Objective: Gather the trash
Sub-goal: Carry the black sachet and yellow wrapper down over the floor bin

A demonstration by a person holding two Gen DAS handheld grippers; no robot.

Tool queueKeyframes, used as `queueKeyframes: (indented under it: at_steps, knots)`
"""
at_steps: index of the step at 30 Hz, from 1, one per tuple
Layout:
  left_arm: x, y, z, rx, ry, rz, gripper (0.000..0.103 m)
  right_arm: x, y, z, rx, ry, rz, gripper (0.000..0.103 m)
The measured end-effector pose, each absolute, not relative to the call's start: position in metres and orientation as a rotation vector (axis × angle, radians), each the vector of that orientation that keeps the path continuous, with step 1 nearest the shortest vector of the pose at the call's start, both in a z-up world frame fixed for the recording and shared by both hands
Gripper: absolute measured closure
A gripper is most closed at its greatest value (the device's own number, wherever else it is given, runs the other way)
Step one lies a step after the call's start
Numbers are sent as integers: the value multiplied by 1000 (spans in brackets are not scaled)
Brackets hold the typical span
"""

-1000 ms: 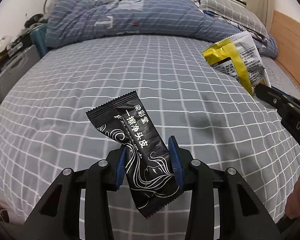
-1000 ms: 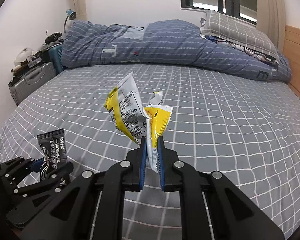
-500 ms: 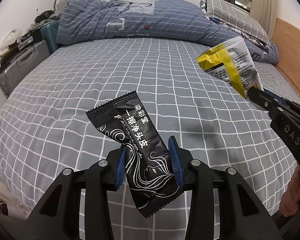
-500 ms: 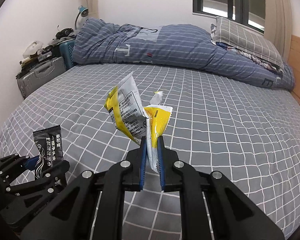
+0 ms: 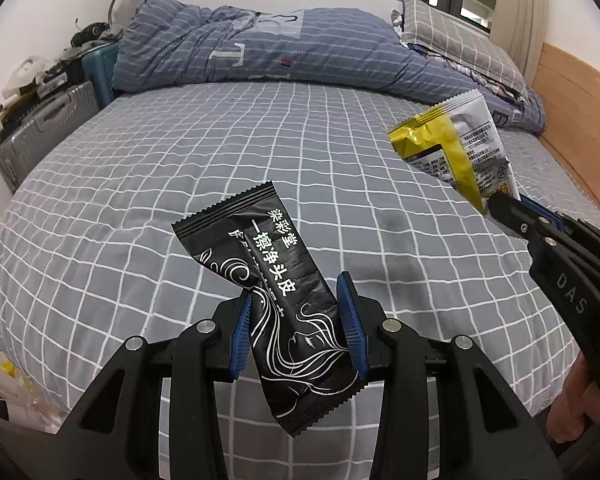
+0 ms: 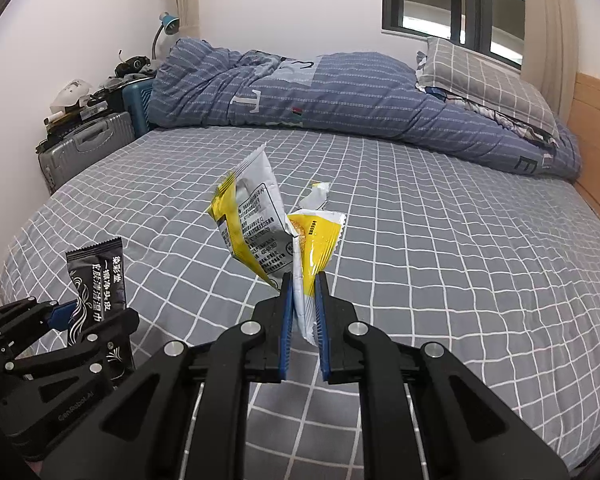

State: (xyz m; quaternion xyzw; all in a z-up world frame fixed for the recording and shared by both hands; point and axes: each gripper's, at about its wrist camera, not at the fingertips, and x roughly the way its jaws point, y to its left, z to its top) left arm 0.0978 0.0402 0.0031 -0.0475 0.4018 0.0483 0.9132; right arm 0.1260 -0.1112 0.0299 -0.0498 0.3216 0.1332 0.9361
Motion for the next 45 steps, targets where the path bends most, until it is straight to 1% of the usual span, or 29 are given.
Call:
queueKeyframes:
  at_steps: [10,23,45]
  knots:
    - [84,30,6,-101,832,77,64,104,-120,34,-90,650,266,92]
    - [52,10,6,-110,837,21,64,53,-143,41,-69,634,243,92]
    - [-33,-14,-3,-111,859,-41,64,-28,-161,27,-32,700,226,92]
